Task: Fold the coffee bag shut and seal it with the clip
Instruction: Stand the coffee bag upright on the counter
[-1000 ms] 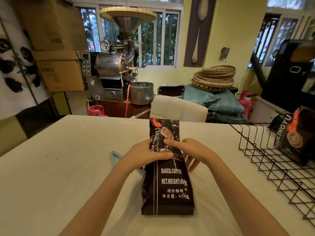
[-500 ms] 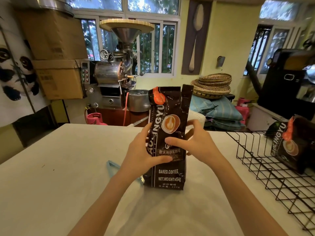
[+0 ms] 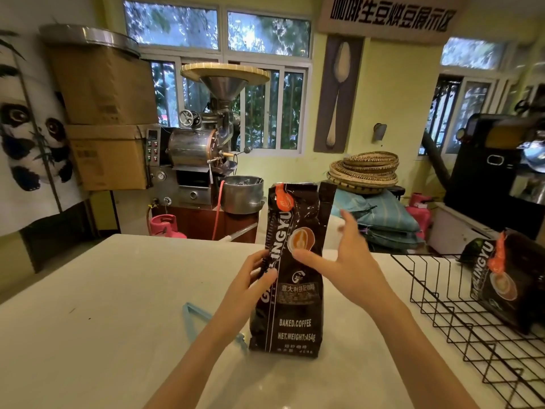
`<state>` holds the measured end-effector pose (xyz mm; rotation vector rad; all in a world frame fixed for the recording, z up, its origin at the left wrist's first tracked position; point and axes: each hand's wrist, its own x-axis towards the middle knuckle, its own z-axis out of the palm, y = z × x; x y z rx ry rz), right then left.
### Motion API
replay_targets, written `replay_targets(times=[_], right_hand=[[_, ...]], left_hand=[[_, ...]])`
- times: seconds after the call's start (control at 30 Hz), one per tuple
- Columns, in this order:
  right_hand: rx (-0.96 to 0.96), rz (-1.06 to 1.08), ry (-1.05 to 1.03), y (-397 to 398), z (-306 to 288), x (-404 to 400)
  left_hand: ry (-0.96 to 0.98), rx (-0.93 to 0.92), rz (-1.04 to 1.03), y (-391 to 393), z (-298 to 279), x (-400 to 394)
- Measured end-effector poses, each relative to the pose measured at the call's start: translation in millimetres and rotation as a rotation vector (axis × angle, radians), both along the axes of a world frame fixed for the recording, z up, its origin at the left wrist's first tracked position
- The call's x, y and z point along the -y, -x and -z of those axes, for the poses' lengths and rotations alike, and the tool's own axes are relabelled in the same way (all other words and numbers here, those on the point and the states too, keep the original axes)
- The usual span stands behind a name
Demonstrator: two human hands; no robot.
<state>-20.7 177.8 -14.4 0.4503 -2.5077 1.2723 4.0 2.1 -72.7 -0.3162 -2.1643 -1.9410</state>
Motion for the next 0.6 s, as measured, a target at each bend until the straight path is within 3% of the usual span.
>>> replay_targets(times=[0.07,0.13,0.23,0.37,0.47,0.6], right_hand=[[-0.326,0.08,-0.049,0.3,-19.5,8.6],[-0.595,0.079,-0.232,5.2,-44.9,21.2],[-0.749,-0.047,-0.665,16.4,-80.7,44.0],[-0.539,-0.215,-1.11,29.1,-106.9,68.4],[-0.337,-0.24,-1.197,36.3,-118.8,73.1],[-0.248,-0.316,-1.189,44.7,-125.2,72.3]], left_hand=[[0.001,-0.011,-0.013,-0.3,1.0,-2.0],[0.018,-0.016,-0.029,-0.7,1.0,-2.8],[0.041,-0.023,-0.038,0.0,1.3,-4.3],[0.07,-0.056,-0.019,1.7,3.2,-6.1],[-0.029,-0.065,-0.089,3.9,4.7,-8.2],[-0.149,0.06,-0.157,12.9,13.1,-14.8]])
